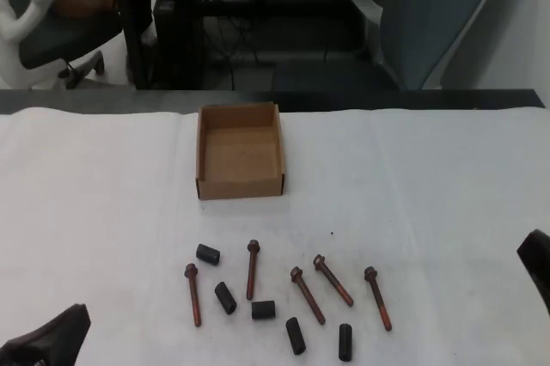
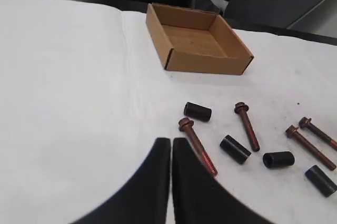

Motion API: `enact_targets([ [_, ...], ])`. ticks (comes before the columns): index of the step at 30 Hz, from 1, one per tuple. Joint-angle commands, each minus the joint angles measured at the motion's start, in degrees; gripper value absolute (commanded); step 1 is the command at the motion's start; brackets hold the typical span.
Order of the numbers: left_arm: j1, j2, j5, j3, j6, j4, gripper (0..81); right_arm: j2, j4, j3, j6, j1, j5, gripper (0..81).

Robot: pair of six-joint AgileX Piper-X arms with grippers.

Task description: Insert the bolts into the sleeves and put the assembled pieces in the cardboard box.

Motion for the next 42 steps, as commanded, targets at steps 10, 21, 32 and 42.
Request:
enact_targets([
  [10, -0.05, 0.13, 0.39, -0.56, -1.3, -0.09, 1.8, 0.0, 0.21, -0.57, 20.29, 0.06, 5.22, 0.4],
  [21, -0.05, 0.13, 1.7, -0.56, -1.29, -0.66, 1.8, 0.0, 10.3, -0.57, 8.48, 0.06, -5.16, 0.4],
  [32, -0.32, 0.13, 4.89, -0.56, -1.29, -2.76, 1.8, 8.36, 30.2, -0.57, 6.13, 4.39, 10.45, 40.7],
  [42, -0.32, 0.13, 8.99, -0.56, 0.75, -5.16, 14.3, 22.07, 19.74, -6.05, 5.94, 17.55, 10.72, 43.1],
])
